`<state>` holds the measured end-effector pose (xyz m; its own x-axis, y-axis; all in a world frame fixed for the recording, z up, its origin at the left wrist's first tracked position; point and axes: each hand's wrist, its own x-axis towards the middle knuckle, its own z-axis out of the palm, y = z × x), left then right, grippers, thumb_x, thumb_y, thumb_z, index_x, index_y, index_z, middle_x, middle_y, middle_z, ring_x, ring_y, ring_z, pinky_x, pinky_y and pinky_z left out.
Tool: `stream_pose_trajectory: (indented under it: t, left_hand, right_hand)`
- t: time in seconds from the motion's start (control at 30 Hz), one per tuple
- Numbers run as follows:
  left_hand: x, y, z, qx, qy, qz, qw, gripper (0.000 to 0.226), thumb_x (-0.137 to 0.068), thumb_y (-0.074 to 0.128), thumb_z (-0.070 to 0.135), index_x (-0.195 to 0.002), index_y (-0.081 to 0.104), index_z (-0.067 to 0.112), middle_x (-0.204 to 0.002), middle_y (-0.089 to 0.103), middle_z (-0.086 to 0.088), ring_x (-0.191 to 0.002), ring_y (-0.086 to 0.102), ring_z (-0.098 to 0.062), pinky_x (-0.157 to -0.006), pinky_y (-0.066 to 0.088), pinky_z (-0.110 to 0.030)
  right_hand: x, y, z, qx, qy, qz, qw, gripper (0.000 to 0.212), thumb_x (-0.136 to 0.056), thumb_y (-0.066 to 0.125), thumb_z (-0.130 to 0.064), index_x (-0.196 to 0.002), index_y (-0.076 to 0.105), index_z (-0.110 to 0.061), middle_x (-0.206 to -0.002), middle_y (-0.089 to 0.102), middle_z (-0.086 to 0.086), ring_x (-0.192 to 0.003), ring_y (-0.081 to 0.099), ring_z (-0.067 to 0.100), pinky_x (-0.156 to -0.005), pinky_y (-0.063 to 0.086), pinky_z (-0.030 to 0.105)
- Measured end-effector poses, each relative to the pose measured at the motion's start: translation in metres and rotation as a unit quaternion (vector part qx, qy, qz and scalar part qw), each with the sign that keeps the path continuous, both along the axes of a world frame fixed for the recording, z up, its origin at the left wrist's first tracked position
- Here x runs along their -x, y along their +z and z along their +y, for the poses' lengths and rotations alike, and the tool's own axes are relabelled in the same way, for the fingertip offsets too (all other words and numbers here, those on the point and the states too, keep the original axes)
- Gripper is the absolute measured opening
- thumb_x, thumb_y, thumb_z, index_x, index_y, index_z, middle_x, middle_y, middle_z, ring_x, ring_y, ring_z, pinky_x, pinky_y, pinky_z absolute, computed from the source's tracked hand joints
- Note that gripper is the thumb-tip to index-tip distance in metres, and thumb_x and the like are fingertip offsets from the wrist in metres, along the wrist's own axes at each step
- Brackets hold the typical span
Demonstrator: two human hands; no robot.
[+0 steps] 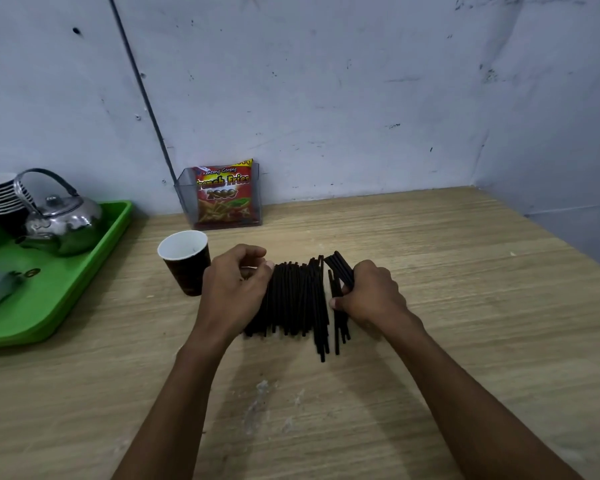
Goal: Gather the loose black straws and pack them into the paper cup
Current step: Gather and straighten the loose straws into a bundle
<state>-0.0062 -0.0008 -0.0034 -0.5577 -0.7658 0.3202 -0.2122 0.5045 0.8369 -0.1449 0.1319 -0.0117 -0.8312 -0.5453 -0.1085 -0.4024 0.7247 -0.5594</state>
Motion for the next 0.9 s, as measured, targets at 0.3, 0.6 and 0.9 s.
stream_pose_trajectory:
  t: [0.3, 0.6, 0.9]
  left_hand:
    - [0.0, 0.009, 0.004, 0.009, -0.011, 0.021, 1.0, 0.021, -0.09, 0.067, 0.017, -0.11, 0.069, 0.013, -0.091, 0.071, 0.005, -0.087, 0.067, -0.002, -0.077, 0.054, -0.019]
    - [-0.004, 0.018, 0.004, 0.025, -0.029, 0.018, 0.999, 0.024, -0.09, 0.067, 0.018, -0.113, 0.069, 0.013, -0.083, 0.069, 0.006, -0.084, 0.065, -0.005, -0.077, 0.054, -0.024]
    - [-0.013, 0.02, 0.003, 0.039, -0.037, 0.011, 0.999, 0.024, -0.09, 0.067, 0.017, -0.113, 0.07, 0.01, -0.088, 0.071, 0.002, -0.085, 0.066, -0.004, -0.073, 0.051, -0.018]
  right_hand:
    - [-0.008, 0.008, -0.007, -0.06, -0.005, 0.074, 0.995, 0.027, -0.082, 0.072, -0.02, -0.093, 0.048, -0.017, -0.099, 0.056, 0.005, -0.087, 0.054, 0.026, -0.07, 0.041, 0.033]
    - [-0.012, 0.021, -0.007, -0.173, 0.035, 0.1, 0.979, 0.03, -0.09, 0.05, -0.006, -0.119, 0.052, -0.009, -0.125, 0.056, 0.012, -0.116, 0.054, 0.031, -0.084, 0.039, 0.036]
    - [-0.026, 0.019, 0.001, -0.218, 0.077, 0.148, 0.962, 0.029, -0.094, 0.046, -0.008, -0.121, 0.053, -0.012, -0.122, 0.056, 0.009, -0.115, 0.054, 0.028, -0.082, 0.036, 0.034]
